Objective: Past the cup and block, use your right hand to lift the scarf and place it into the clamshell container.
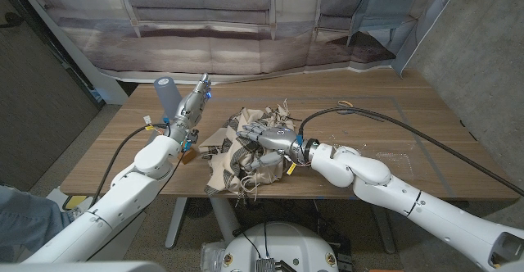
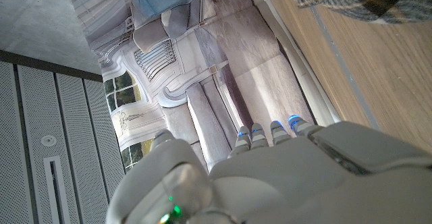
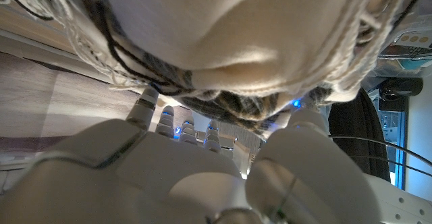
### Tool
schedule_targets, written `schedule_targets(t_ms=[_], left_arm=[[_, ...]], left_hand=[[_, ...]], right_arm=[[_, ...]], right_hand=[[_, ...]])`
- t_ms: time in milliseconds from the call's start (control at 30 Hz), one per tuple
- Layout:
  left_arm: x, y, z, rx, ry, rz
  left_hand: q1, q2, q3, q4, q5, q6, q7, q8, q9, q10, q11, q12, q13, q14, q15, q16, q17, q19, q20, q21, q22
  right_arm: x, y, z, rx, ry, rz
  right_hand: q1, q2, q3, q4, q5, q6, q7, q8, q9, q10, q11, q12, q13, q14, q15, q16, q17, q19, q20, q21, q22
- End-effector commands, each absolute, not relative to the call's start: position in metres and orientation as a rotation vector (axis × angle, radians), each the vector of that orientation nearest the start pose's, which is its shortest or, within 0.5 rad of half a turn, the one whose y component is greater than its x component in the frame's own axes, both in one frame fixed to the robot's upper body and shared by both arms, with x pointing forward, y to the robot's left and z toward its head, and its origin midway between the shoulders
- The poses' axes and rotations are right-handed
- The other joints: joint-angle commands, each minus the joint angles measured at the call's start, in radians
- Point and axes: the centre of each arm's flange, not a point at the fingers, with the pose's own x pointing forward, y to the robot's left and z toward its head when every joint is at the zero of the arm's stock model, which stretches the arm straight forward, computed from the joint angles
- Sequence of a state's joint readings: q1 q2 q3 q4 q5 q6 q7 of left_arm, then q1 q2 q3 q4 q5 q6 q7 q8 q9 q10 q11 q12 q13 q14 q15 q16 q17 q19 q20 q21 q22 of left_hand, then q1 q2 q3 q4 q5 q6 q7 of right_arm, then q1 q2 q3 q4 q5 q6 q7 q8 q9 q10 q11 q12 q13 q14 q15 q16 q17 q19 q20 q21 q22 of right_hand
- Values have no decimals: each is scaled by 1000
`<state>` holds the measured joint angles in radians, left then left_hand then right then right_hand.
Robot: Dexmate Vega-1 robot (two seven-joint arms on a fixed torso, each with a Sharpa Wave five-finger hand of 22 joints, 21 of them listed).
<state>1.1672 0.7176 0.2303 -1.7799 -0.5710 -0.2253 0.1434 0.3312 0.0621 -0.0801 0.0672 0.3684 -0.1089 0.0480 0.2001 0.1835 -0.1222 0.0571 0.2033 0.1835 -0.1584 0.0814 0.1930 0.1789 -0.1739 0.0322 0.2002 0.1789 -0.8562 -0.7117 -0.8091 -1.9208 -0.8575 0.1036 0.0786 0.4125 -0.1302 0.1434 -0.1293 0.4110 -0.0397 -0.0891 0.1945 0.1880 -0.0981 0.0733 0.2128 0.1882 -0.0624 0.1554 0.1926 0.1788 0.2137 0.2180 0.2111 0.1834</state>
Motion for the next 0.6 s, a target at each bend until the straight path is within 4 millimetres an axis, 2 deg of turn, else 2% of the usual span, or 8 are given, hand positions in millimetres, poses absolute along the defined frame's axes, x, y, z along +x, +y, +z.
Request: schedule_targets(t_ms=[33,600], left_arm=[[551,300,-28,109,-657,-162],[548,300,-30,101,-660,-161]], left_hand=[[12,5,-7,-4,1,3,2,-2,4,0,1,2,4,6,-3,5,5,-97,4,5,5],[16,8,-10,-3,1,4,2,-1,5,0,-1,2,4,8,-4,3,6,-98,5,4,5]], right_arm=[[516,-50,-94,-1691,-1011,420],[528,-52,-101,-1749,-942,422]], right_hand=[[14,1,-3,-1,10,-2,-3,3,4,1,3,5,3,8,5,1,4,8,0,5,4],[27,7,-3,-3,18,28,-14,14,4,5,1,6,4,15,4,2,4,20,1,5,4]])
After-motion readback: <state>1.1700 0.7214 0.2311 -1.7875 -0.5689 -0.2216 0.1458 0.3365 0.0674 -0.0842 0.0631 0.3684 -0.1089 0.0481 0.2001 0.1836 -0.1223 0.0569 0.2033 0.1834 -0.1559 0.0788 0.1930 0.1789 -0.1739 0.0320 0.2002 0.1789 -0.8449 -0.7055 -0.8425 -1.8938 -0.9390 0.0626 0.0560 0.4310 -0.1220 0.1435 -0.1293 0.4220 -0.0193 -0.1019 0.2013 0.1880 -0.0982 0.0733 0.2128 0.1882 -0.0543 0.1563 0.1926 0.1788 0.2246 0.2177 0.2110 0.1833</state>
